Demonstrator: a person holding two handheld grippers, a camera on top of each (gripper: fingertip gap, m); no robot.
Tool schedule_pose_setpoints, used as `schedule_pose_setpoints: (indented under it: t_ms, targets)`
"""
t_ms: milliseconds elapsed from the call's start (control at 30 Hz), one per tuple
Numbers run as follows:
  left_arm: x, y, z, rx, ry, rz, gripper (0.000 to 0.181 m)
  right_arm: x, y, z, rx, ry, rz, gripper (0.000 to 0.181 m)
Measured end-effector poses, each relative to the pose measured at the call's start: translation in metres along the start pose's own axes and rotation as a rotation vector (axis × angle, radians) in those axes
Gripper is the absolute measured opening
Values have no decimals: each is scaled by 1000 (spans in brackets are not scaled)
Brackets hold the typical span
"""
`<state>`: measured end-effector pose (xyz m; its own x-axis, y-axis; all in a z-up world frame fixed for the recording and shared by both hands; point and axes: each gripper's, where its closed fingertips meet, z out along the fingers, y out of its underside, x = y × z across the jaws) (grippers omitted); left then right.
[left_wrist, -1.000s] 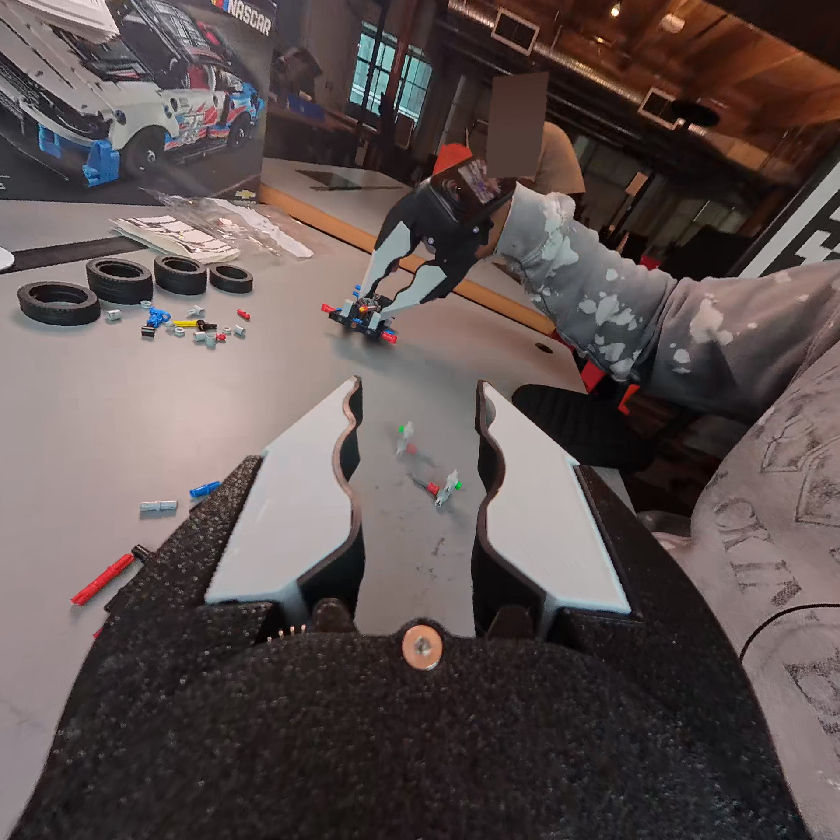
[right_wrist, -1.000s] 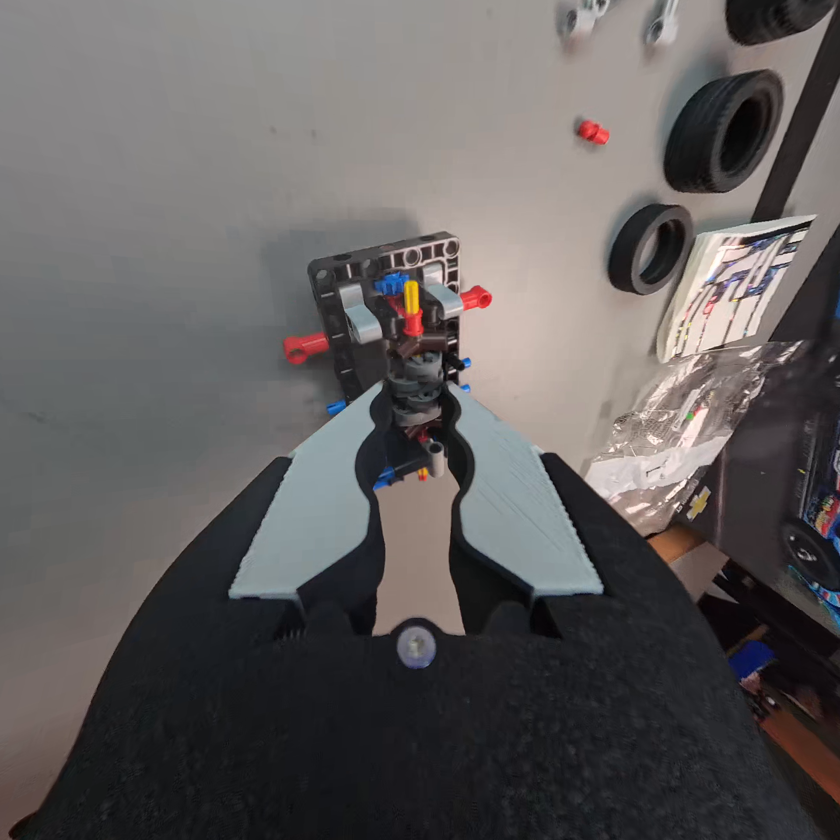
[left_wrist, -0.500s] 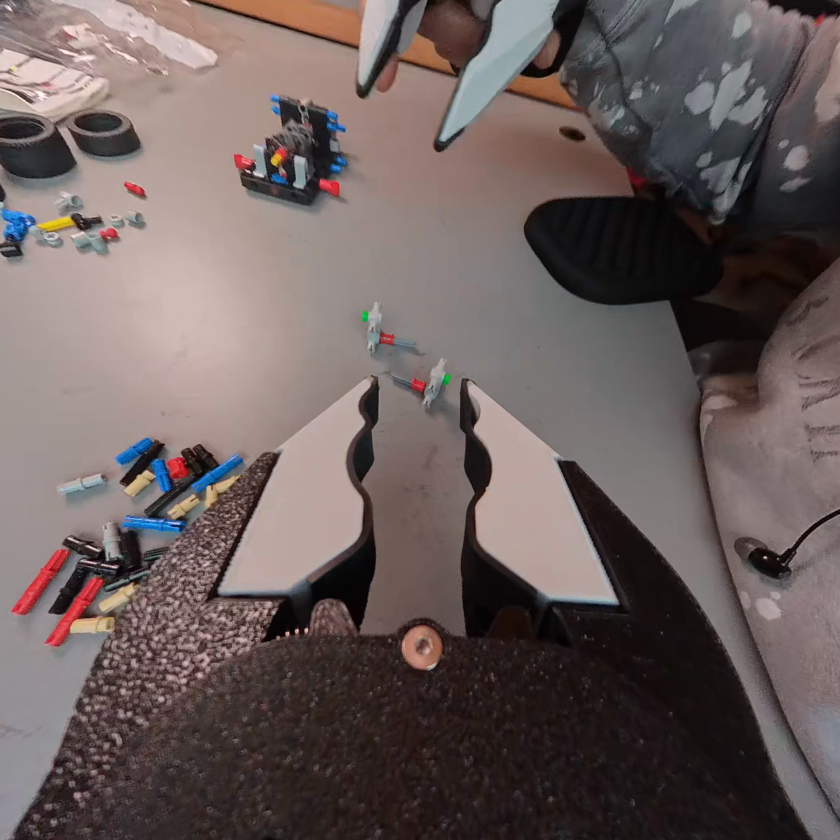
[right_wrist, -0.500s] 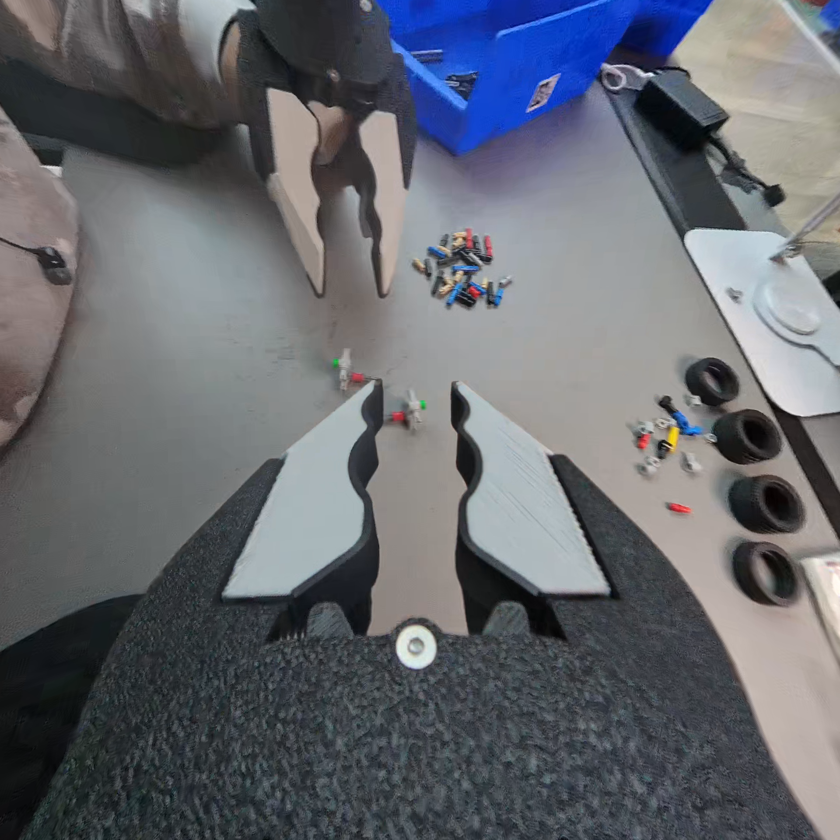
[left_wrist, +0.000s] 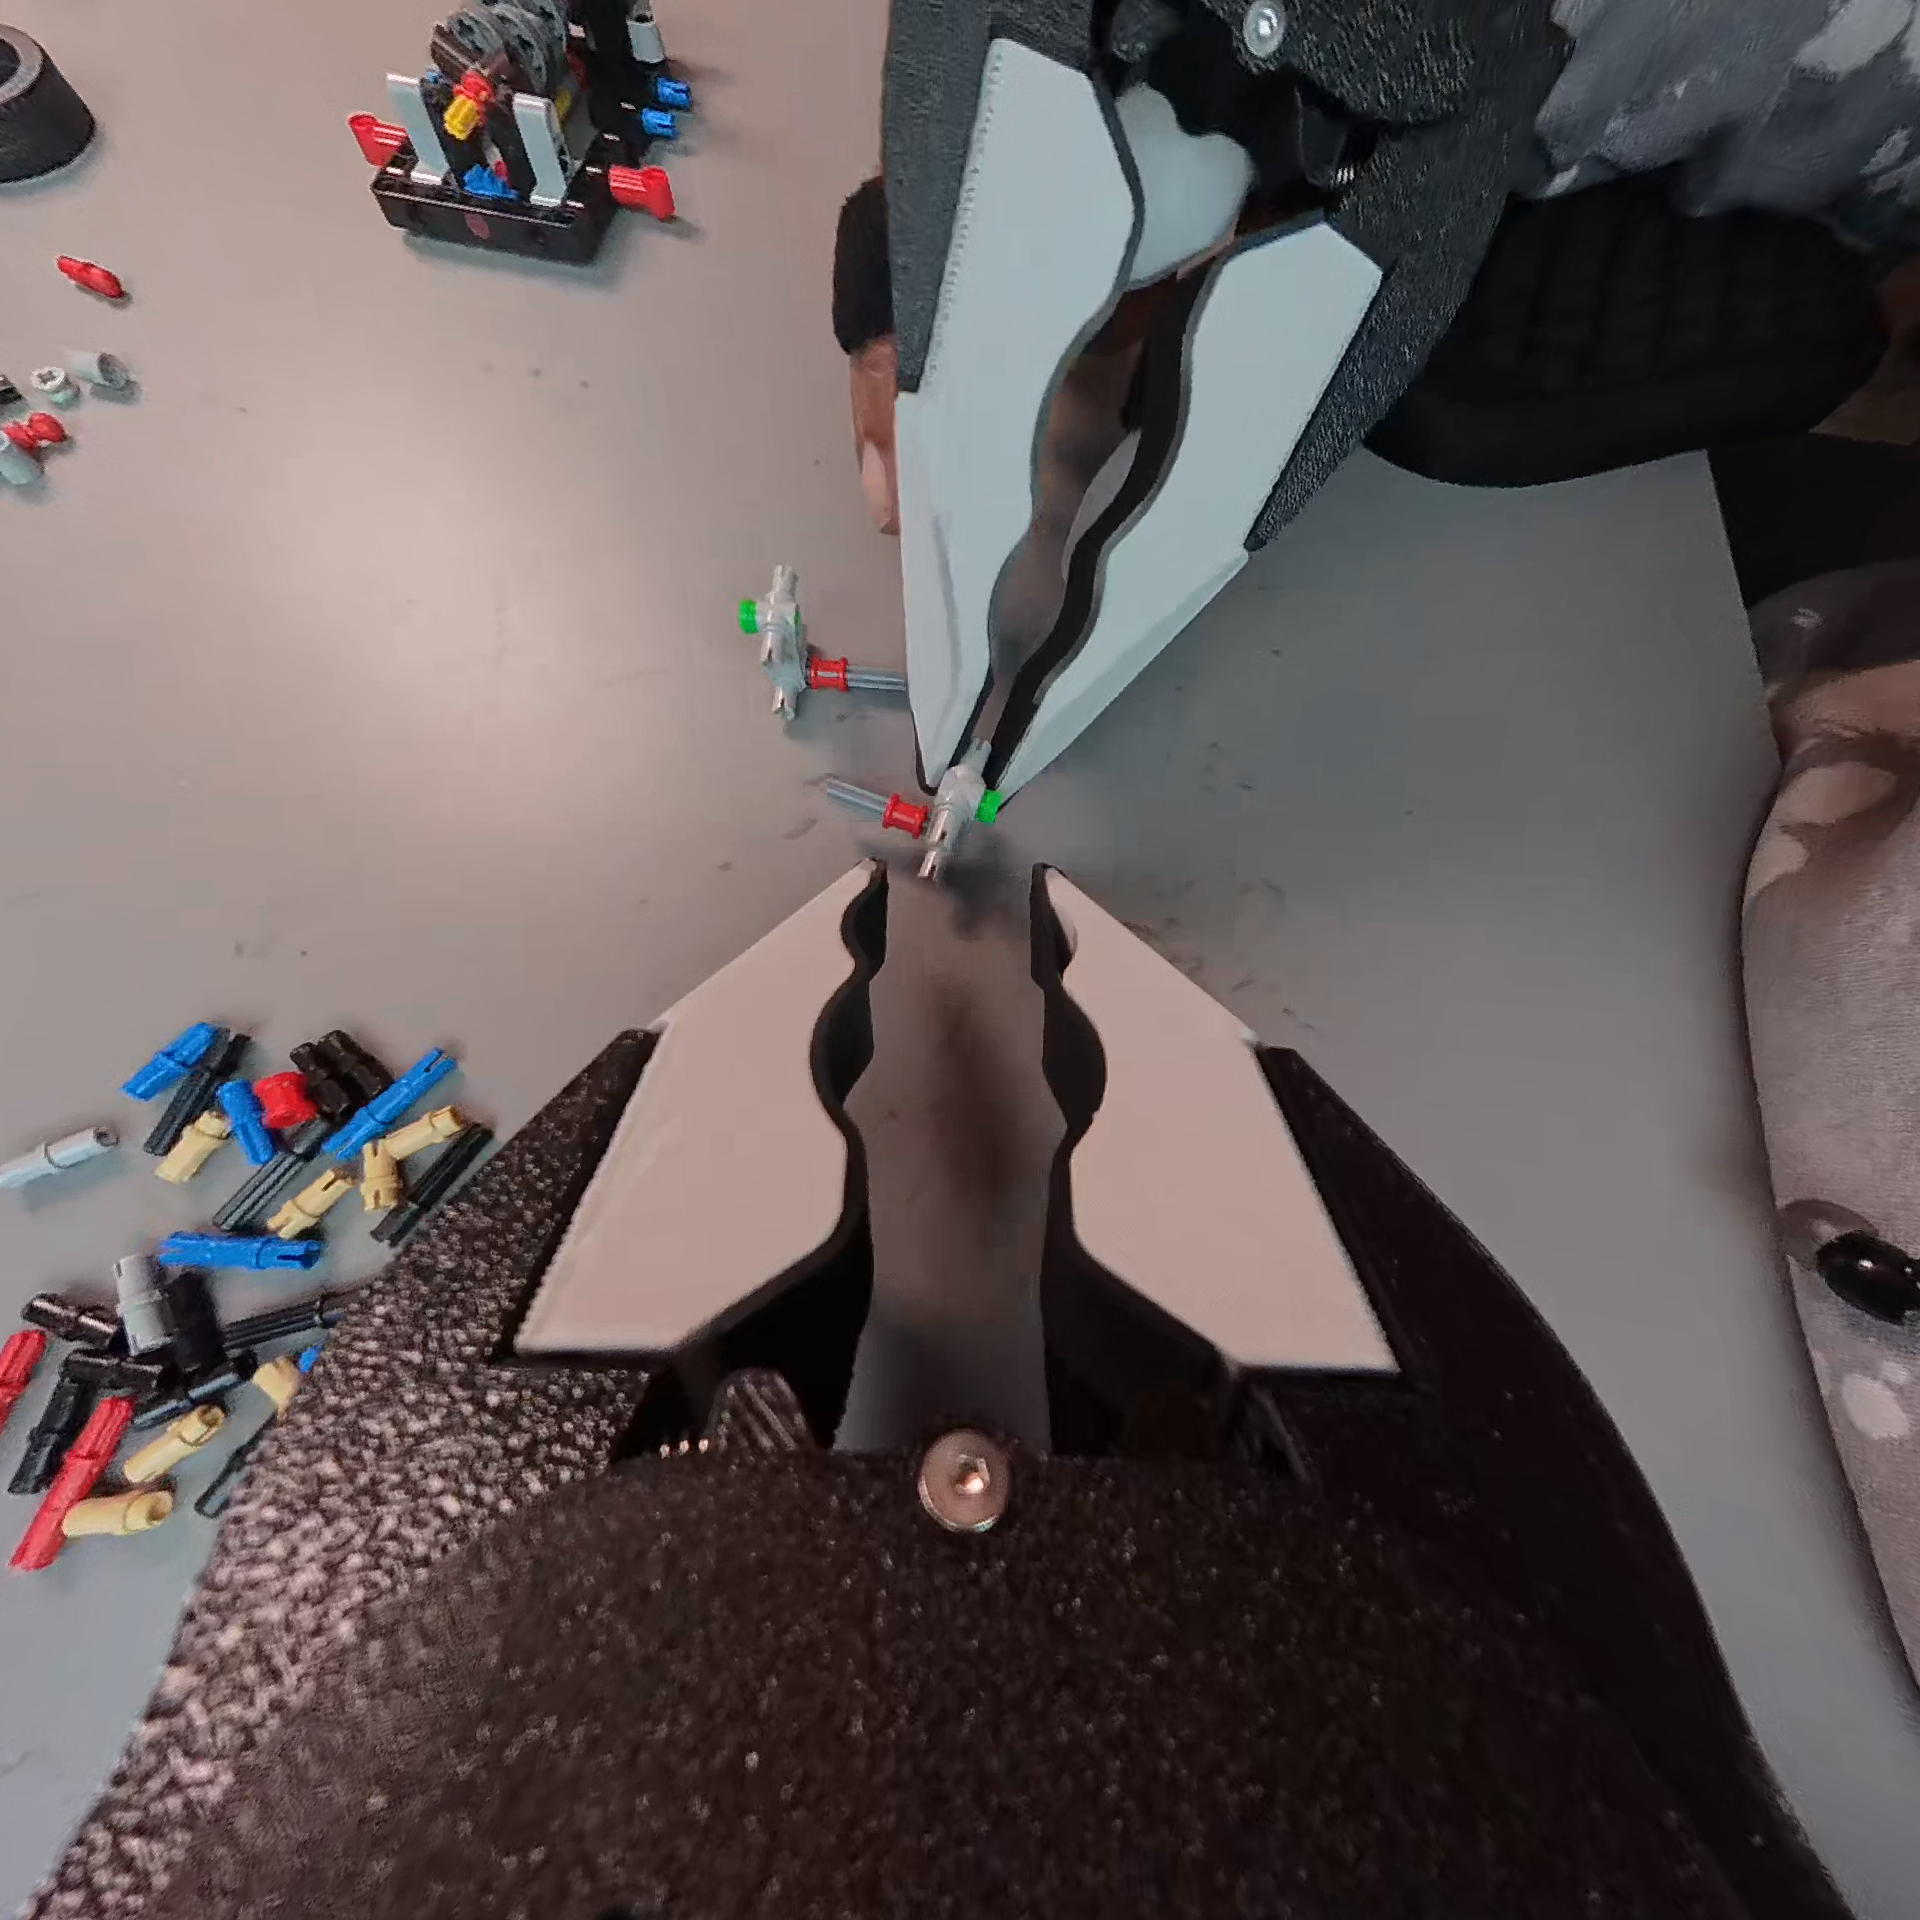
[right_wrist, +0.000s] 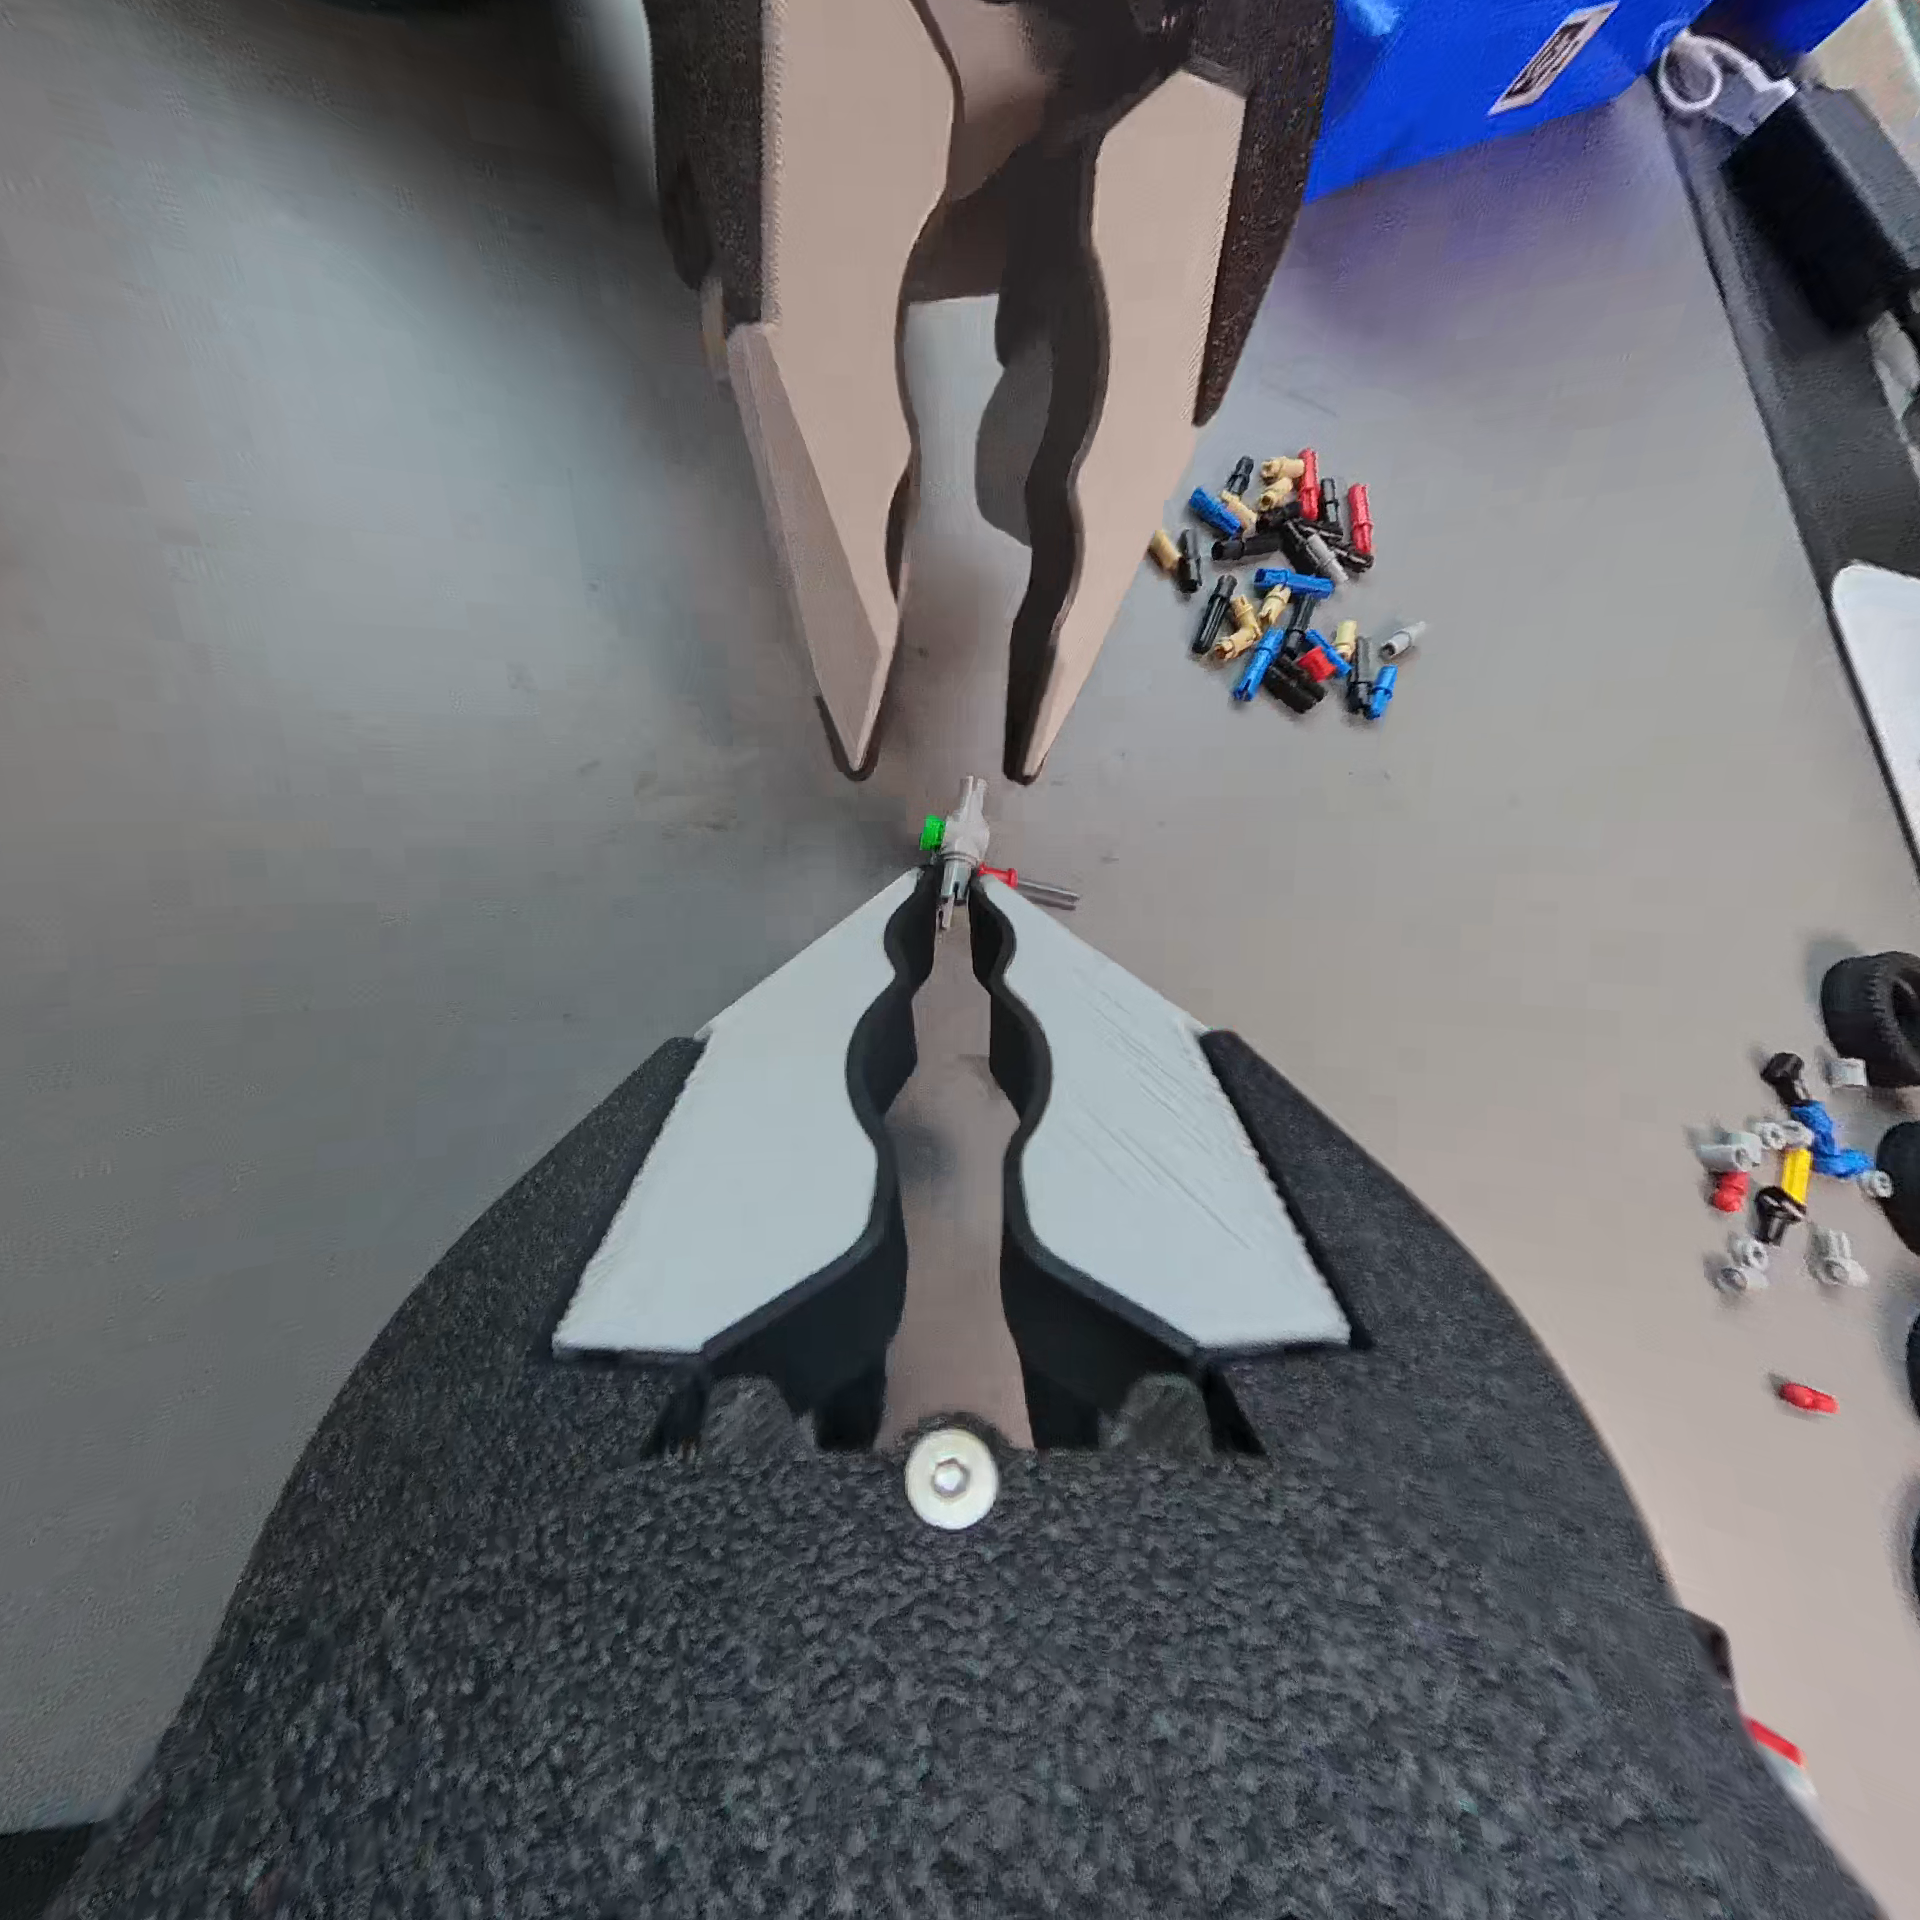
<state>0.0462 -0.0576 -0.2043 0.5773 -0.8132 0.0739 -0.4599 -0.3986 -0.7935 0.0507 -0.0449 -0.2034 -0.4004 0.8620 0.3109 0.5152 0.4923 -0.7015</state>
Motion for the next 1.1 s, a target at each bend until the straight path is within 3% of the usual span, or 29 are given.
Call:
schedule_pose_setpoints:
  t_ms: [33, 167, 233, 400, 567, 633, 767, 933, 1033, 1100]
  targets:
    - [-3, -3, -5, 26, -1, -30, 28, 5, -2, -2, 17, 45, -27, 6]
    - [-12, -23, -27, 180, 57, -183, 34, 24, -33, -21, 202, 278, -227, 6]
    - [-9, -36, -40, 289, 181, -289, 37, 27, -49, -32, 277, 369, -327, 6]
    - [5, -77, -87, 621, 608, -568, 37, 11, -98, -61, 493, 381, -397, 5]
    - [32, -91, -107, 670, 868, -591, 31, -7, -127, -70, 545, 360, -507, 5]
    - [45, -92, -110, 647, 928, -559, 17, -8, -131, -70, 569, 329, -483, 5]
    - [41, -95, -110, 679, 842, -517, 5, 2, -126, -66, 582, 286, -376, 4]
    - [10, -99, -114, 799, 558, -454, 4, 34, -114, -68, 684, 185, 111, 21]
    - [4, -99, -114, 806, 370, -314, 4, 33, -116, -66, 740, 53, 329, 19]
    - [7, -102, -116, 817, 317, -248, 4, 30, -122, -63, 772, -19, 417, 18]
